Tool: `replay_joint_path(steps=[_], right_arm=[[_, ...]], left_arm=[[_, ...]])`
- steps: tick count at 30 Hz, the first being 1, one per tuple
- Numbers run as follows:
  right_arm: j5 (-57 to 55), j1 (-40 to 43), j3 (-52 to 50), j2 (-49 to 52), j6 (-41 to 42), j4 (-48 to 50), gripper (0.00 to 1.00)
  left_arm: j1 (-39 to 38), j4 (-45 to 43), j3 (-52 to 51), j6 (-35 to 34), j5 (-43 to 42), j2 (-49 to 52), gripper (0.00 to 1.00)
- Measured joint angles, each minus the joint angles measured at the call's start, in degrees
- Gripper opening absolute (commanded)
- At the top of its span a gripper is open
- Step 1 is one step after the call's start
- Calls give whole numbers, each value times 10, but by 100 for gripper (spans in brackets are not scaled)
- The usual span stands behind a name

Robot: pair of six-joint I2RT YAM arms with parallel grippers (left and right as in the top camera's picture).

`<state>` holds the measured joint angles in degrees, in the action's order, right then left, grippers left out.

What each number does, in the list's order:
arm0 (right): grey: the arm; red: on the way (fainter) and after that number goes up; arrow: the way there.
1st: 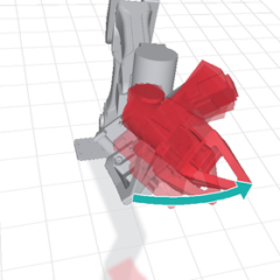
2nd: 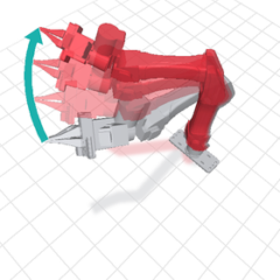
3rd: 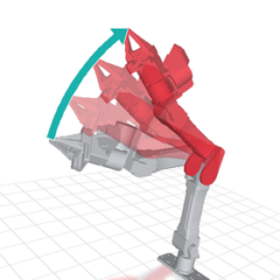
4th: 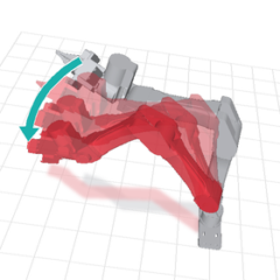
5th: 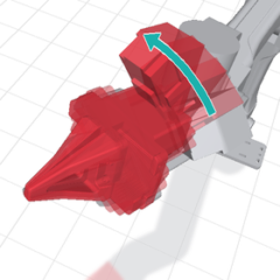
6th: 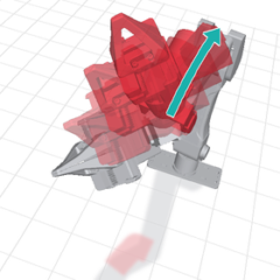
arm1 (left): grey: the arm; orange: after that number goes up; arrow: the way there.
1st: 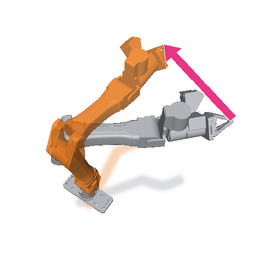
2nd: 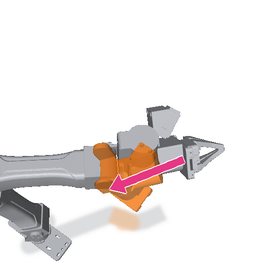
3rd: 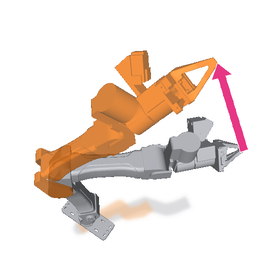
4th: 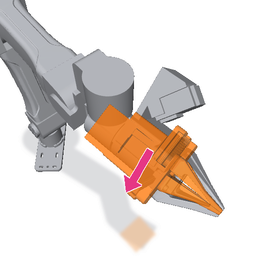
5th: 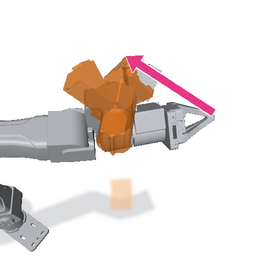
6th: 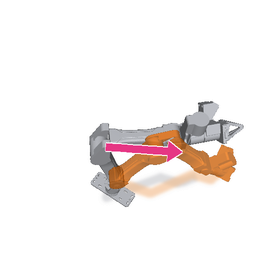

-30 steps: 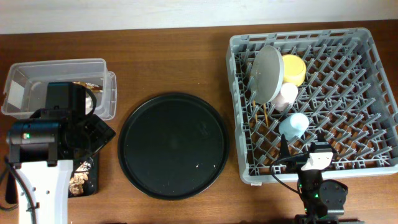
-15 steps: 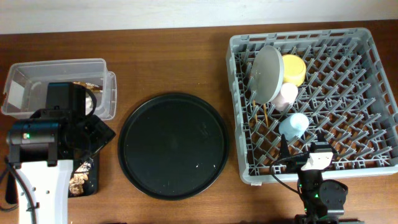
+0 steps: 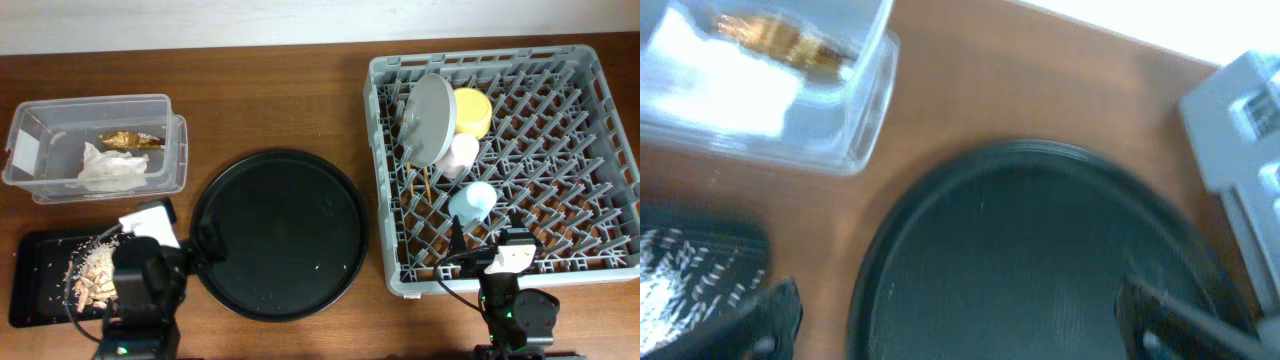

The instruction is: Sort waste into correct bins and load items into the dishwasher rack

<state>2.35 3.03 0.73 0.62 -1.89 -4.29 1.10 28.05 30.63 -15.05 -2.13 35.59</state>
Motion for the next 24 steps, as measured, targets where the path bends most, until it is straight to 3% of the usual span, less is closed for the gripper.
replay_joint_path(steps=[3, 9, 16, 24], right_arm=[[0, 0, 0, 0, 0, 0, 98], [0, 0, 0, 0, 0, 0, 98], [0, 0, 0, 0, 0, 0, 98], [0, 0, 0, 0, 0, 0, 98]], left_arm=[[0, -101, -126, 19, -18, -70, 99], [0, -246, -272, 24, -23, -223, 99], [0, -236, -296, 102, -20, -319, 99], [0, -236, -297, 125, -19, -348, 99]])
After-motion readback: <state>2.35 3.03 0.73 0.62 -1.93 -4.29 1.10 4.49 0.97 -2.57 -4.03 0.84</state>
